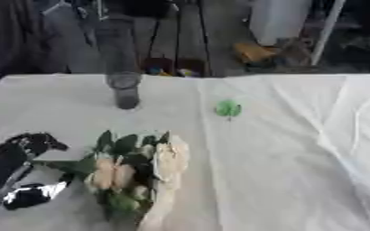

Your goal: Arrange flowers into the vase.

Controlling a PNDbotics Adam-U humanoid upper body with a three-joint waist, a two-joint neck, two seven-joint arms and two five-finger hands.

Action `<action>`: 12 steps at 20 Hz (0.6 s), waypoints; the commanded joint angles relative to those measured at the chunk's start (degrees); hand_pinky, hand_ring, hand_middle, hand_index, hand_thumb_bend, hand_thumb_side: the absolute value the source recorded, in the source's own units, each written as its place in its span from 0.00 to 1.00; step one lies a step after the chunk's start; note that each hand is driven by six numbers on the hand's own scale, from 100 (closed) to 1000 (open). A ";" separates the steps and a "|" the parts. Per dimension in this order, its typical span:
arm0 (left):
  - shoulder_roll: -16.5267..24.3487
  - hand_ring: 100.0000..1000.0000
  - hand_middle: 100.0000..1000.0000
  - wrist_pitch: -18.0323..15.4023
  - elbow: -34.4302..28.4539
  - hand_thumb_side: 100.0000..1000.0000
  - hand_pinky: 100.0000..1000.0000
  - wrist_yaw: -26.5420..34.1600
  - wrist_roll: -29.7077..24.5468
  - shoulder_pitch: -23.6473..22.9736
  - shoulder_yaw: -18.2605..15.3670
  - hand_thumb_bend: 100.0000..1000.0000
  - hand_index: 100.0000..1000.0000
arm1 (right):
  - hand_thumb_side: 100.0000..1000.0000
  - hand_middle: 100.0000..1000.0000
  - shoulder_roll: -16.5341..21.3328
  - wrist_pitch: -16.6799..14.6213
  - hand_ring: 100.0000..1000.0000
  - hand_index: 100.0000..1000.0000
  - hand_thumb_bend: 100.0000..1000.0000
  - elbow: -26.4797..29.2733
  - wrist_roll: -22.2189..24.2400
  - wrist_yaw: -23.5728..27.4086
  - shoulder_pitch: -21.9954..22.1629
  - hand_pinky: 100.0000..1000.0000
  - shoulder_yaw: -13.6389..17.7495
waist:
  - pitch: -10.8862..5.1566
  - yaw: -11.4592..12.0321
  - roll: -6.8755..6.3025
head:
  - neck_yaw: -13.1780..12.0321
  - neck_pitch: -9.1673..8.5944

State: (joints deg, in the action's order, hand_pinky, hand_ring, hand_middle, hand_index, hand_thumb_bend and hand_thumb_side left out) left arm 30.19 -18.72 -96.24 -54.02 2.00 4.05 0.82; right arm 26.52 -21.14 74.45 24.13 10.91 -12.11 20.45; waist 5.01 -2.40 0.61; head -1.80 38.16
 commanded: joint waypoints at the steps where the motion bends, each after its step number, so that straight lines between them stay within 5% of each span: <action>1: 0.83 0.59 0.56 0.08 -0.66 0.24 0.70 -0.19 -0.23 0.47 -0.46 0.31 0.70 | 0.86 0.83 1.85 0.03 1.00 1.00 0.00 0.79 -0.12 0.00 -0.65 0.87 0.43 | -0.40 0.01 0.02 | 0.22 -0.17; 12: 1.28 0.60 0.56 1.61 0.29 0.26 0.69 3.68 0.64 -1.32 -2.53 0.32 0.69 | 0.86 0.83 1.89 -0.06 1.00 1.00 0.00 0.74 -0.15 -0.02 -0.55 0.87 0.55 | -0.44 0.36 0.12 | 0.68 -0.39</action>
State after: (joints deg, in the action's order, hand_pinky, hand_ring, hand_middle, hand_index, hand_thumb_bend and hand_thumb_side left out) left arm 30.19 -17.41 -95.49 -50.97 2.57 2.47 -0.72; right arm 26.52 -21.15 74.45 24.12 10.91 -12.11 20.47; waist 5.01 -2.04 0.77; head -1.32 37.98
